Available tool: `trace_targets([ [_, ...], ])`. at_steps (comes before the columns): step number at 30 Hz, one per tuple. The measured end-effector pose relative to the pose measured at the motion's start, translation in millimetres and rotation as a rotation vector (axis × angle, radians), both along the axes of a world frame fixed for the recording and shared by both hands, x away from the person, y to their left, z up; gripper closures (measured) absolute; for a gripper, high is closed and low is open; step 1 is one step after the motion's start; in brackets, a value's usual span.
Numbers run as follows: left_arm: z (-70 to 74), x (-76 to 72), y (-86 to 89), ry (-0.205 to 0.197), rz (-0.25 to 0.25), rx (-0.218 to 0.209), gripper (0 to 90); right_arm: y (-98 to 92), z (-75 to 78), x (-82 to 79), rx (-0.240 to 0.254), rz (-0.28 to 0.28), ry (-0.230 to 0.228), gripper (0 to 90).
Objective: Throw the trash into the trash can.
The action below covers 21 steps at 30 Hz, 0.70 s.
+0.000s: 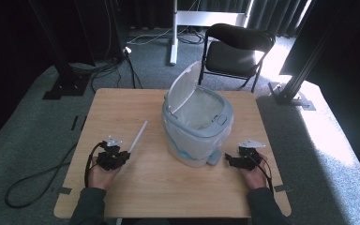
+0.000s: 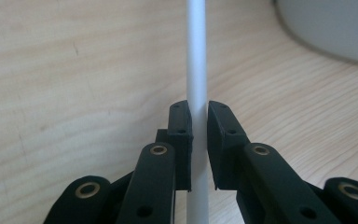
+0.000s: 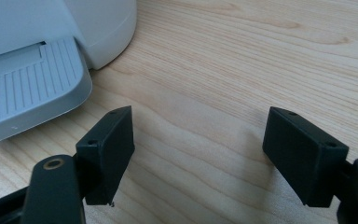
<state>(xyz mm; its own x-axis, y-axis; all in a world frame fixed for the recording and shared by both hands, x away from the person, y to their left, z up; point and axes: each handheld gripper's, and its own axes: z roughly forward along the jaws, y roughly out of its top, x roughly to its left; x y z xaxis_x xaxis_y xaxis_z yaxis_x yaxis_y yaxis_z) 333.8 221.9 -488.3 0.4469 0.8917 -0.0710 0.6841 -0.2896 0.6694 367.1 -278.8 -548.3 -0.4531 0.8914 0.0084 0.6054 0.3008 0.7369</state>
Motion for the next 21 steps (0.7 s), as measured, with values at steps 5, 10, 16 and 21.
trace_targets([
  [5,11.0,-3.2,-0.4,-0.057,-0.019,-0.045,80.5,0.0,0.0,0.0,0.0,0.0,0.0,24.0],
  [10,22.1,-6.2,-2.7,-0.112,-0.052,-0.073,80.4,0.0,0.0,0.0,0.0,0.0,0.0,24.0],
  [16,34.2,-10.0,-4.1,-0.158,-0.07,-0.108,80.4,0.0,0.0,0.0,0.0,0.0,0.0,24.0],
  [21,42.1,-12.3,-4.9,-0.187,-0.09,-0.14,80.4,0.0,0.0,0.0,0.0,0.0,0.0,24.0],
])
